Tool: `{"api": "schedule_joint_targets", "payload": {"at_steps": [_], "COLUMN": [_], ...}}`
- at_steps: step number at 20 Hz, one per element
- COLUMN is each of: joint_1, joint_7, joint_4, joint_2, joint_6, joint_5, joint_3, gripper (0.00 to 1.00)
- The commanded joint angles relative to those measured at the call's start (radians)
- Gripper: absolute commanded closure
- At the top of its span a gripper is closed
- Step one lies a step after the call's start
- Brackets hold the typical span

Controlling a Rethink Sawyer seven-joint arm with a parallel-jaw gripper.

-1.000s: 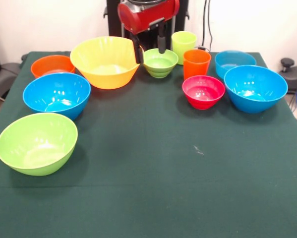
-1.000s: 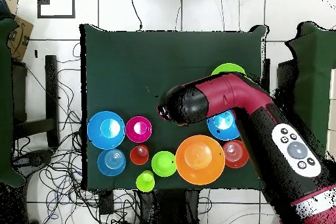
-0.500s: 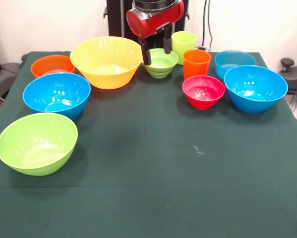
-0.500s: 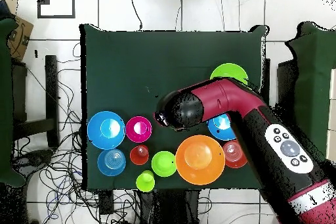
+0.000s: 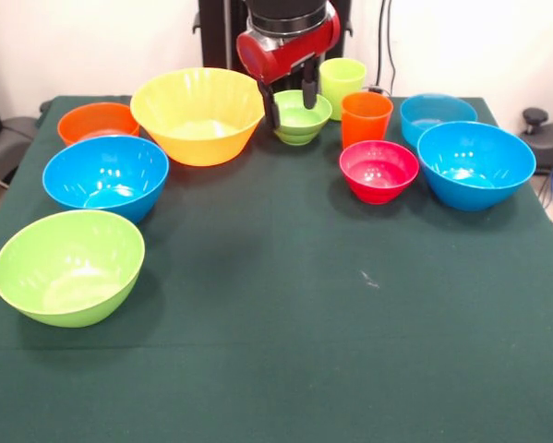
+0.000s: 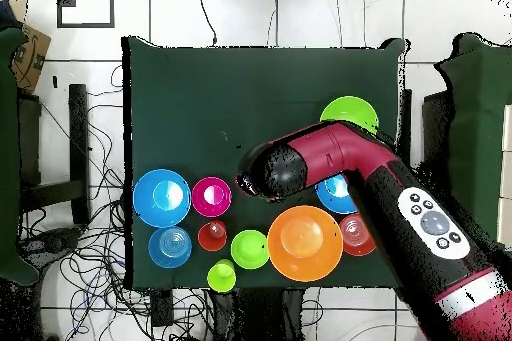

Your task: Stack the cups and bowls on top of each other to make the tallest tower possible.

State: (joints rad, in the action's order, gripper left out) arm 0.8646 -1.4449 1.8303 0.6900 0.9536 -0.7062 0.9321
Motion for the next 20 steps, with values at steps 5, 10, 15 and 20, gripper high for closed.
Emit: {"api": "schedule_joint_targets", "payload": {"at_steps": [5,10,15,20], "joint_1": [-0.059,-0.104,-0.167,-0.220], "joint_7": [0.265,0.212,0.163,0.160], "joint_4": [0.009,-0.017,-0.055,-0.093], "joint_2": [-0.066,-0.090,-0.111,-0.127], "joint_6": [0.048,0.056,0.075,0.115], "joint_5": [-0.106,-0.122,-0.140,-0.152], "joint_3": [-0.023,-0.054,-0.097,-0.128], "gripper": [0.00,0.00,0.00,0.00]}}
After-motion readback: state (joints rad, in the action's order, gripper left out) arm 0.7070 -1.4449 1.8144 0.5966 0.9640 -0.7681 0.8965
